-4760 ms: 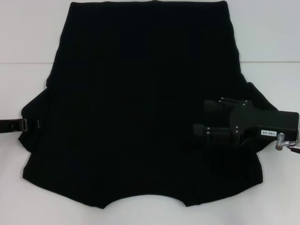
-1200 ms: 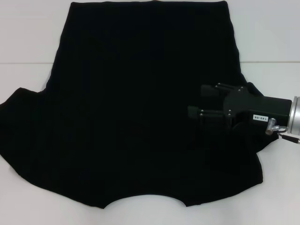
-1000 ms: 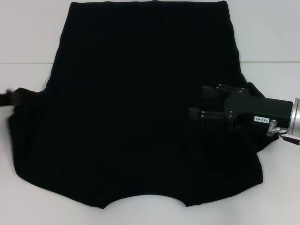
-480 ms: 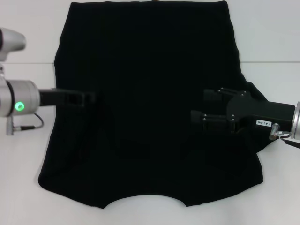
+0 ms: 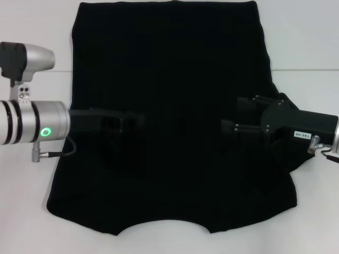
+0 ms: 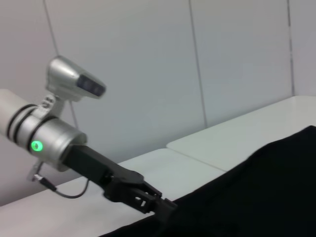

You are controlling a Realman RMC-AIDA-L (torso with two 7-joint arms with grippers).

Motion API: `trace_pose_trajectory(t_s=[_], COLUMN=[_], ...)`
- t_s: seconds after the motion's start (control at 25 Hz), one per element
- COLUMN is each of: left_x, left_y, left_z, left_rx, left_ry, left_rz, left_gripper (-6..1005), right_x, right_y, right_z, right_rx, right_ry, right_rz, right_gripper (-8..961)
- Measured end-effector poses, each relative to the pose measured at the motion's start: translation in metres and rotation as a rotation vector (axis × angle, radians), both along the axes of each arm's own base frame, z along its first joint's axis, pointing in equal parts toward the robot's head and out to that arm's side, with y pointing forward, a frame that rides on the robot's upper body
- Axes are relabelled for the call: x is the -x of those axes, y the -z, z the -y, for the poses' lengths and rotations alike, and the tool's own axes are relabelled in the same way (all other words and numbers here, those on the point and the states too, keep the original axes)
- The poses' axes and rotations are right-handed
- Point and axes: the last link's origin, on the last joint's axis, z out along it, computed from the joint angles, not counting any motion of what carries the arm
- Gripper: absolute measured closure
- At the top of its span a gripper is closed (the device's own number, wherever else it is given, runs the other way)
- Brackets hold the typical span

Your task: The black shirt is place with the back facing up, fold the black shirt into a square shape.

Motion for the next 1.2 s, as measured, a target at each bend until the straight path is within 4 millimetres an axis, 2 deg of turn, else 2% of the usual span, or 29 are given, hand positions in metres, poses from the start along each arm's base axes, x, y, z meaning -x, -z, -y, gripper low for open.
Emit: trace_pose_trajectory(t_s=[0.04, 0.24, 0.4, 0.48, 0.68, 0.92, 1.2], left_x=[-0.004, -0.02, -0.035, -0.034, -0.02, -0.018, -0.017], left_y=[0.001, -0.007, -0.007, -0.007, -0.01, -0.007, 0.0], left_z=[0.0, 0.002, 0.012, 0.01, -0.007, -0.007, -0.006], left_rx=[0.004, -0.023, -0.036, -0.061, -0.135, -0.127, -0.108], left_ry=[0.019, 0.114, 0.258, 0.252, 0.066, 0.053, 0.058], left_rz=[0.013, 0.122, 0.242, 0.251, 0.249, 0.242, 0.198], left_gripper=[755, 646, 559, 516, 278, 65, 52], right_x=[-0.001, -0.007, -0.018, -0.023, -0.031, -0.04, -0.044], right_y=[-0.001, -0.013, -0.032, -0.04, -0.059, -0.072, -0.075], right_z=[-0.001, -0.008, -0.02, -0.025, -0.031, -0.035, -0.036], right_rx=[-0.006, -0.043, -0.073, -0.078, -0.053, -0.002, 0.036], right_ry=[0.005, 0.057, 0.182, 0.241, 0.327, 0.441, 0.539], right_rz=[0.002, -0.001, -0.007, -0.005, 0.007, 0.043, 0.07], right_gripper=[67, 67, 66, 67, 66, 66, 66])
